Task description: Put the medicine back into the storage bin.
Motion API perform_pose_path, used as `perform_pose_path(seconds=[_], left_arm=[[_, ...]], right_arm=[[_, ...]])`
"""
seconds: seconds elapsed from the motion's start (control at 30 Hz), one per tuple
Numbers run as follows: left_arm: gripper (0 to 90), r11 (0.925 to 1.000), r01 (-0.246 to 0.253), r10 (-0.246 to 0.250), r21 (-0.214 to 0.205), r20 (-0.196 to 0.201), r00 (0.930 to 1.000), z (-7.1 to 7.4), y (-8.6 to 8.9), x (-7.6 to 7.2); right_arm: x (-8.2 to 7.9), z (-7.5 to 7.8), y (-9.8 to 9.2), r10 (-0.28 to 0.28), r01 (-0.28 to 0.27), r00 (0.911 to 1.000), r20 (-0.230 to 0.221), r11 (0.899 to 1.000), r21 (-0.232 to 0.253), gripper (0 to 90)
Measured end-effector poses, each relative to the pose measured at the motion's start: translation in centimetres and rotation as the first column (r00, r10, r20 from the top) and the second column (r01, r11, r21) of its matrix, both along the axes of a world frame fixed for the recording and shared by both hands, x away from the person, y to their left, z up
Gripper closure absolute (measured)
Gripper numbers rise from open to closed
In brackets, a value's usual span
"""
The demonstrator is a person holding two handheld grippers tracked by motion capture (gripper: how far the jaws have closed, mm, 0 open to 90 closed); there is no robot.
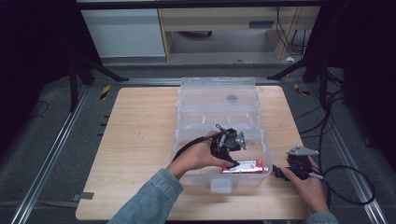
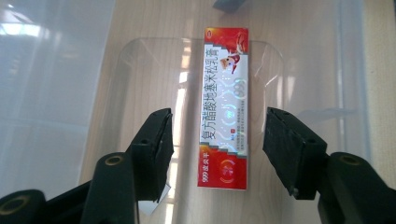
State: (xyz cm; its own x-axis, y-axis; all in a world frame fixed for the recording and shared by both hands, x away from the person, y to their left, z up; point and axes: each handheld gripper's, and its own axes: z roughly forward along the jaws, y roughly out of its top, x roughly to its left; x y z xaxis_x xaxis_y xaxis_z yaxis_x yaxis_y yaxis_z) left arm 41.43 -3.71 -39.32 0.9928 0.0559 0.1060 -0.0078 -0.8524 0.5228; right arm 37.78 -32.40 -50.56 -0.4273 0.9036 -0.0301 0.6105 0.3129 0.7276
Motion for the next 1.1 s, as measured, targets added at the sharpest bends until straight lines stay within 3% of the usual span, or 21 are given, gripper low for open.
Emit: perform_pose_path(seconds=[0.37,0.67,0.83,1.1], left_arm=[[40.5,0.9966,-0.062,0.064,-0.054,0.047,0.9968,1.9,2.9,-0.7],[39.7,0.9905,-0.114,0.118,-0.076,0.047,0.9919,2.3,6.3,-0.8],[39.0,0.987,-0.123,0.129,-0.103,0.052,0.9903,2.7,8.2,-1.2],[34.2,0.9767,-0.187,0.194,-0.105,0.061,0.979,2.7,11.0,-2.1]], right_arm=[[0.0,0.0,0.0,0.0,0.0,1.0,0.0,1.0,0.0,6.8],[0.0,0.0,0.0,0.003,-0.003,1.0,0.0,1.0,-0.001,7.0],[0.2,0.0,-0.2,0.035,-0.035,0.9994,0.001,0.999,0.0,8.1],[0.1,0.2,-0.4,0.056,-0.056,0.9984,0.003,0.998,0.029,14.8]])
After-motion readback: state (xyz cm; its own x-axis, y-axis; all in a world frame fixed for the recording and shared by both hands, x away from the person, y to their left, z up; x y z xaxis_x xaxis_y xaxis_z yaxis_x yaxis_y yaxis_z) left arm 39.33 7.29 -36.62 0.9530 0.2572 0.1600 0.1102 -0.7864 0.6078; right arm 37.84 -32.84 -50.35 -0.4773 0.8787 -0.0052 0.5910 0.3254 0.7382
